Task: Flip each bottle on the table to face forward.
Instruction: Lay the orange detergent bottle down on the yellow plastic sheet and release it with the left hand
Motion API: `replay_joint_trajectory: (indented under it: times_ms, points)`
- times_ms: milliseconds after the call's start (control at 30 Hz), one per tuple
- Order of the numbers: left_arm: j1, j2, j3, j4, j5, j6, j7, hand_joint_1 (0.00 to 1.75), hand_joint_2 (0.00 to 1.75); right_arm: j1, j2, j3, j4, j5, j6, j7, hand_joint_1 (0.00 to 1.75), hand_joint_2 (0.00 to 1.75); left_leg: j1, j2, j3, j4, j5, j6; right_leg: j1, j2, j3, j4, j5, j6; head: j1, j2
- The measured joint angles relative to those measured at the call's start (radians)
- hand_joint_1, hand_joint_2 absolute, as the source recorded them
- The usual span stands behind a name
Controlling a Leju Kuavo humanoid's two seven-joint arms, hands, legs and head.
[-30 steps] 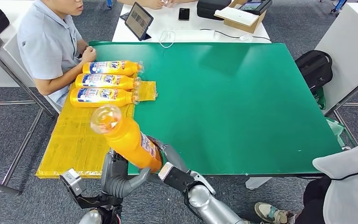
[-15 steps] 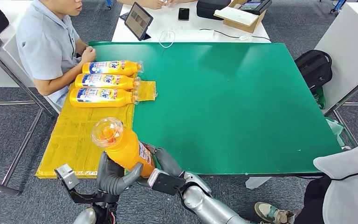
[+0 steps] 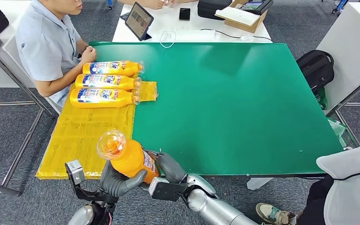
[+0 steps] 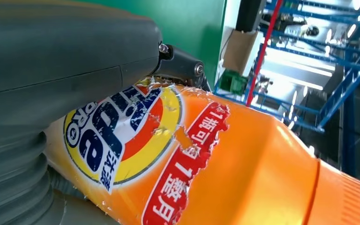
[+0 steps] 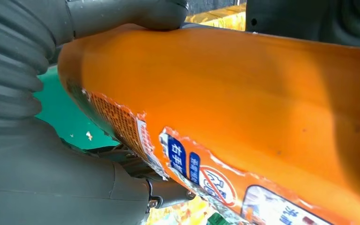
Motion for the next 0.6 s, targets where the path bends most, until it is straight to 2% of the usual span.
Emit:
replay_joint_trajectory:
  times_ms: [67,233,367,467,600]
  points:
    - [-0.003,0.002,0.003,0.006,0.017,-0.035,-0.002,1.75,1.75,0.002,-0.001,0.005,0.0,-0.017,0.012,-0.003,0.0,0.0,0.0,0.0,0.0,0.0,0.0,0.0,0.0,0.0,0.0,0.0,0.0,0.0,0.0,0.0]
    - [-0.001,0.004,0.009,0.008,0.066,-0.118,-0.004,1.75,1.75,0.012,-0.004,0.005,-0.021,-0.048,0.033,-0.005,0.0,0.0,0.0,0.0,0.0,0.0,0.0,0.0,0.0,0.0,0.0,0.0,0.0,0.0,0.0,0.0]
    - [-0.001,0.003,0.026,0.004,0.093,-0.127,-0.006,1.75,1.75,0.038,-0.019,-0.005,-0.07,-0.058,0.013,-0.004,0.0,0.0,0.0,0.0,0.0,0.0,0.0,0.0,0.0,0.0,0.0,0.0,0.0,0.0,0.0,0.0]
    - [0.001,-0.009,0.049,-0.009,0.092,-0.051,0.0,1.75,1.75,0.066,-0.032,-0.019,-0.11,-0.057,-0.022,-0.004,0.0,0.0,0.0,0.0,0.0,0.0,0.0,0.0,0.0,0.0,0.0,0.0,0.0,0.0,0.0,0.0]
    - [0.0,-0.044,0.102,-0.037,0.036,0.166,-0.012,1.75,1.75,0.11,-0.045,-0.055,-0.158,-0.049,-0.066,-0.004,0.0,0.0,0.0,0.0,0.0,0.0,0.0,0.0,0.0,0.0,0.0,0.0,0.0,0.0,0.0,0.0]
